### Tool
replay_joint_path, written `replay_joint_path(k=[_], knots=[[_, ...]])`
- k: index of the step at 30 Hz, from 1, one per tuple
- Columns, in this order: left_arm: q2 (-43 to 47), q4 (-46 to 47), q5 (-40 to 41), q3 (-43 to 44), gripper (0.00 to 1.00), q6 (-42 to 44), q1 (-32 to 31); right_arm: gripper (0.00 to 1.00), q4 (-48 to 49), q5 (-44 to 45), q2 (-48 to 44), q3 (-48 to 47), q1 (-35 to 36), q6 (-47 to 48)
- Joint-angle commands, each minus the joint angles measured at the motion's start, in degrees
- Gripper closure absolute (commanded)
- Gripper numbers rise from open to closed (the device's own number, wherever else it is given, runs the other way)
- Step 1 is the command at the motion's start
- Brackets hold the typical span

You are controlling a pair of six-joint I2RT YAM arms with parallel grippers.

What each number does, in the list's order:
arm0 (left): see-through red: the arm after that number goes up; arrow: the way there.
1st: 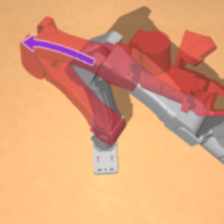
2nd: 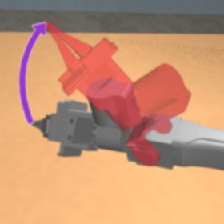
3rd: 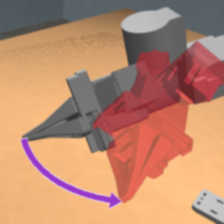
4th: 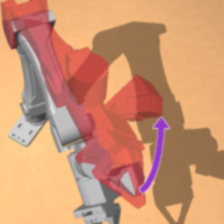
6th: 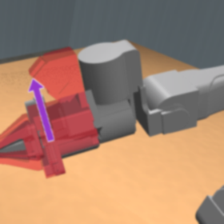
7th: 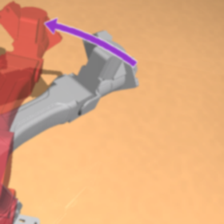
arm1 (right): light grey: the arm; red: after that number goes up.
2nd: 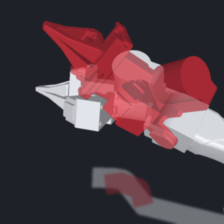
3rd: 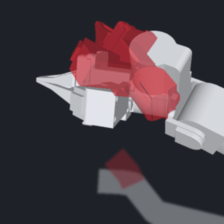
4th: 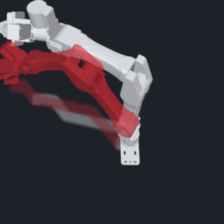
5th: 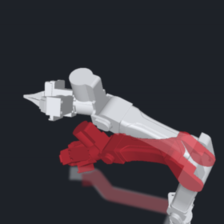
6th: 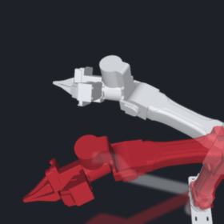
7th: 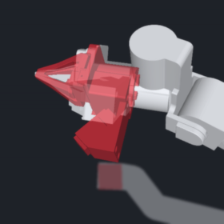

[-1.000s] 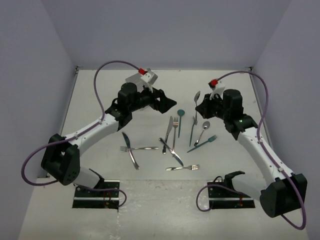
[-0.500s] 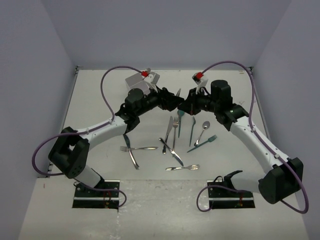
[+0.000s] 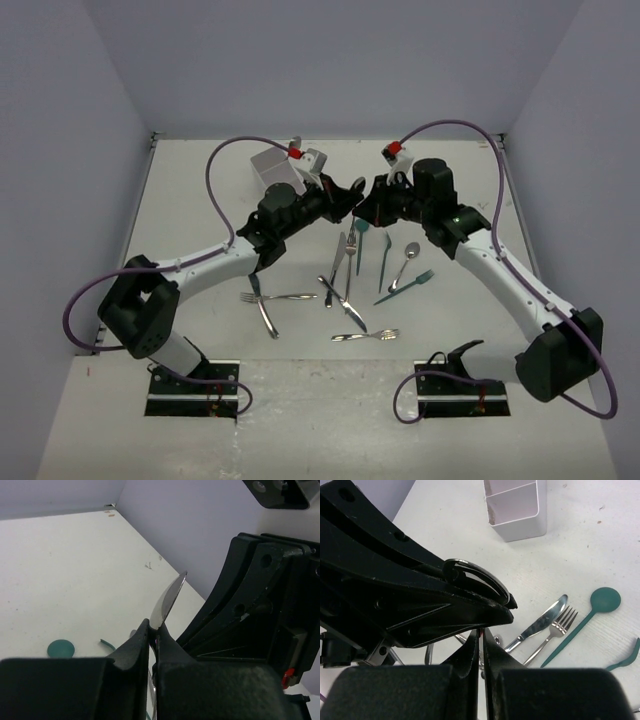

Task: Sort the eating utensils into containers

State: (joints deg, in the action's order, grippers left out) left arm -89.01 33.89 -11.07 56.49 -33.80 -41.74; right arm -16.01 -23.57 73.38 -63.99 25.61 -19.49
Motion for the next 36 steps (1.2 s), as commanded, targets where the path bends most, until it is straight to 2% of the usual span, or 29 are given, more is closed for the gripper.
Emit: replay_joint_path(k=[1,3,4,6,7,8,9,10,13,16,21,25,29,30,36], knots=[[1.5,-1.8,2.4,1.5,1.00,4.2,-0.8,1.00,2.2,4.1,0.4,-3.7,0.0,-1.2],[2.2,-1.6,4.2,1.5,1.00,6.4,-0.8,0.75,1.5,4.3,0.2,-4.2,0.0,-1.3],[2.4,-1.3,6.8,1.4,1.00,10.7,-0.7,0.47,1.2,4.0,0.0,-4.4,0.0,-1.8],[2.7,0.7,9.6,1.5,1.00,15.6,0.4,0.16,1.2,3.0,-0.6,-4.6,-0.1,-2.7],[2.6,1.8,8.0,1.7,1.00,20.1,1.5,0.01,1.4,2.1,-1.4,-4.6,-0.1,-3.0],[2.4,2.8,5.7,2.8,1.00,21.7,2.9,0.01,1.5,1.8,-1.9,-4.3,-0.1,-3.0],[2.1,2.9,3.4,3.7,1.00,22.5,6.9,0.01,1.6,1.3,-2.5,-4.0,0.0,-2.9],[1.1,3.3,-1.8,4.5,1.00,22.1,9.4,0.01,1.4,1.2,-2.9,-3.8,-0.1,-3.2],[-2.4,7.1,-12.4,8.6,1.00,22.4,18.8,0.01,1.2,5.5,-4.6,-1.1,-0.6,-3.9],[-6.9,8.2,-14.9,12.3,1.00,27.3,24.1,0.01,1.0,9.5,-5.2,0.6,-3.4,-6.3],[-17.2,10.8,-23.3,19.4,1.00,29.2,31.1,0.01,1.2,4.8,-5.3,4.4,-11.1,-9.9],[-23.2,8.5,-22.7,25.7,1.00,31.8,32.2,0.01,0.8,9.8,-6.1,6.9,-11.9,-9.8],[-26.0,12.2,-19.0,24.5,1.00,33.5,32.4,0.01,0.5,15.3,-7.3,9.0,-12.1,-11.3],[-26.6,12.5,-17.0,24.7,1.00,36.2,32.4,0.01,0.5,15.7,-7.5,9.4,-12.1,-11.6],[-30.9,8.9,-15.4,27.1,1.00,40.7,32.4,0.01,-2.4,20.8,-7.9,12.5,-12.1,-15.7]])
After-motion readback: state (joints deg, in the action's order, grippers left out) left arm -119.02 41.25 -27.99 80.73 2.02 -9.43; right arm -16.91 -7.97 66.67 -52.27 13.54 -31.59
